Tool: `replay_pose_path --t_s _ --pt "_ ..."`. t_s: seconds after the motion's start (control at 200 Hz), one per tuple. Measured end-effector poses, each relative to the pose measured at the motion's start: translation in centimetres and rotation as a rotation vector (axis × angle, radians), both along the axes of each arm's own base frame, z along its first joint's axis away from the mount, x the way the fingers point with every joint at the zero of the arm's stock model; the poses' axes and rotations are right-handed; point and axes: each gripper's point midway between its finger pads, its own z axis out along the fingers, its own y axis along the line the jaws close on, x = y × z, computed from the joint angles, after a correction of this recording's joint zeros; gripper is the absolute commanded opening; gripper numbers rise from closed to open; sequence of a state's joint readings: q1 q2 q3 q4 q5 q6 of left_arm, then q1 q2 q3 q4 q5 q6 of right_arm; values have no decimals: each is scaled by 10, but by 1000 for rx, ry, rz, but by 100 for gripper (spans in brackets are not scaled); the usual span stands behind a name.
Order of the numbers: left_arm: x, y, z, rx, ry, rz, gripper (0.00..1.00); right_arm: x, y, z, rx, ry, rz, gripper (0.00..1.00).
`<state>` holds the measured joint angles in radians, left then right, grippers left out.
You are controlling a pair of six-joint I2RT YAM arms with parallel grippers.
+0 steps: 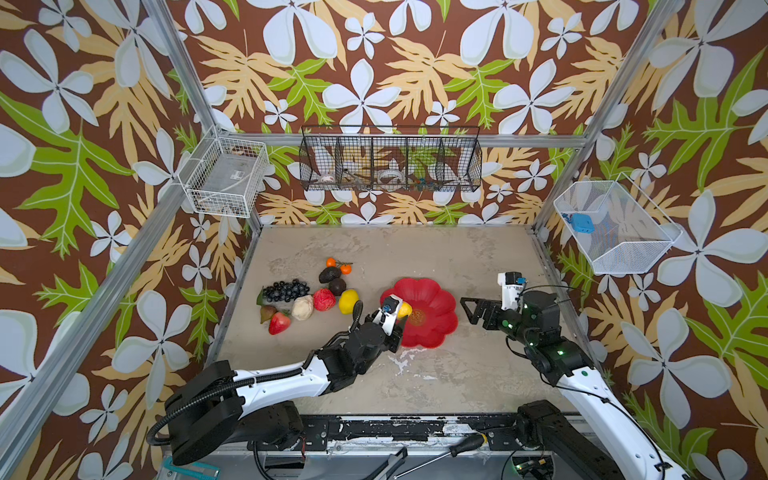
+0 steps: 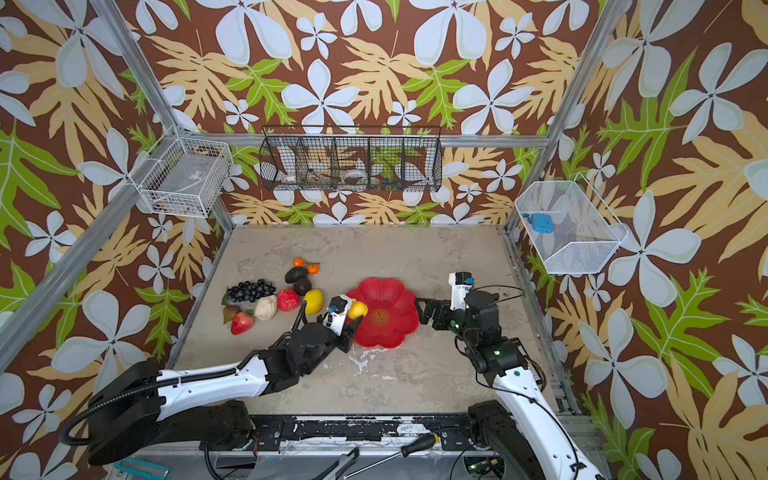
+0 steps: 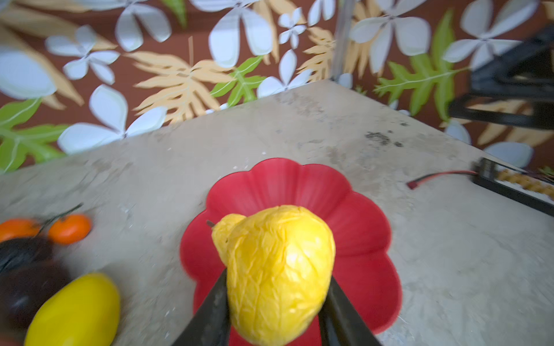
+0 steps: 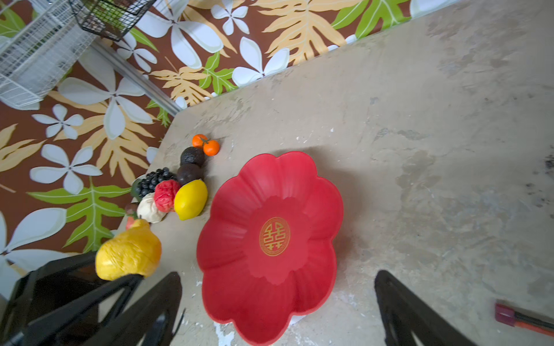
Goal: Place and organize the fake fruits in the fruit bowl
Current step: 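Lift the pear with the left gripper while the right gripper reaches toward it, then grasp the pear with the right gripper while the left gripper releases and withdraws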
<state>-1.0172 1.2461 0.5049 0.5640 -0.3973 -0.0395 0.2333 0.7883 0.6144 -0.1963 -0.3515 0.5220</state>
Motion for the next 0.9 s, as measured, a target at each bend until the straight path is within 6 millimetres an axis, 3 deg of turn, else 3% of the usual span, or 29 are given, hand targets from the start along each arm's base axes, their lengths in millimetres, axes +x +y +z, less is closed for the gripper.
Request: replay_pose_path --t_s 0.21,0.415,0.626,0.901 --pt "-27 -37 17 23 -210 -221 39 -14 21 2 80 53 122 98" --pt "-48 -63 15 89 -344 -316 39 -27 43 11 176 101 242 95" --pt "-48 -76 1 203 -424 -312 39 -36 62 14 194 128 335 80" --pt "-50 -87 -6 262 -468 -328 40 -37 71 -5 161 191 369 64"
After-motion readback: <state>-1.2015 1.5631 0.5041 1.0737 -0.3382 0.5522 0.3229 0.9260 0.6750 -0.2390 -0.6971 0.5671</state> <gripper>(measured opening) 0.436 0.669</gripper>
